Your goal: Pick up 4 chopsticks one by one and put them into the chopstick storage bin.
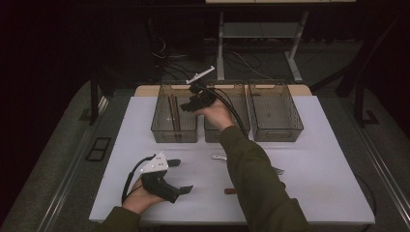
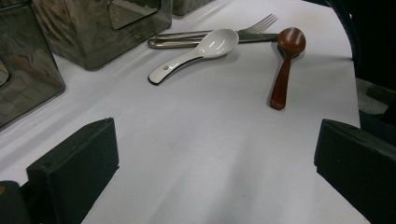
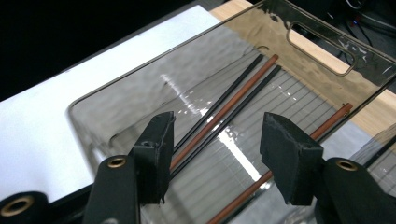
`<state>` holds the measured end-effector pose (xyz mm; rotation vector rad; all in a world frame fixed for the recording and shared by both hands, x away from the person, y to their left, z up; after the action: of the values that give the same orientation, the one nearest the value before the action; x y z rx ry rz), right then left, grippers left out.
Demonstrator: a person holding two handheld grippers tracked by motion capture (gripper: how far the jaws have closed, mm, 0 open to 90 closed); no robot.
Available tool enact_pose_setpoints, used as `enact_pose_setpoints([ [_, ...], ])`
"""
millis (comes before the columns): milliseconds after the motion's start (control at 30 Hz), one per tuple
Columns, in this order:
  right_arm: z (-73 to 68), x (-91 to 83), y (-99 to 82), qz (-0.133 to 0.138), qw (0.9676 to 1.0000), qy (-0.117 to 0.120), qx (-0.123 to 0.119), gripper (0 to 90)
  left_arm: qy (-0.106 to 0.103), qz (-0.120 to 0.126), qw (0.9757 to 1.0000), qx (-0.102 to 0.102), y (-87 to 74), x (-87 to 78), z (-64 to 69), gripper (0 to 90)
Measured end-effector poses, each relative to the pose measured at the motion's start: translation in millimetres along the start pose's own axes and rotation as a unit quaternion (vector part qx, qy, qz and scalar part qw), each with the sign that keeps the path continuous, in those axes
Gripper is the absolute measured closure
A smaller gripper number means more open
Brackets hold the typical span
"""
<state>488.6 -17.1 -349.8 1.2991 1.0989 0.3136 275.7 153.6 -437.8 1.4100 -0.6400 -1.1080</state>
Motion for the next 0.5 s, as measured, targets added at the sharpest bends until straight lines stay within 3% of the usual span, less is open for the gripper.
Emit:
enact_pose_setpoints([
  [500, 1.0, -65.1, -34.9, 0.016, 0.9994, 0.019, -0.023, 39.8, 0.002, -0.004, 1.0000, -0.004, -0.9, 0.6, 0.9, 0.0],
])
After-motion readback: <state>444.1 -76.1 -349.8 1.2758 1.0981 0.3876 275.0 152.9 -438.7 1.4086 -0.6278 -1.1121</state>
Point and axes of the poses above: each handheld gripper's, and its own axes: x roughly forward along the jaws, y roughly out of its top, z roughly to its right, the point moved 1 cm from there along x, roughly forward along the jaws, and after that the axes turned 14 degrees about z, right-handed, at the moved point
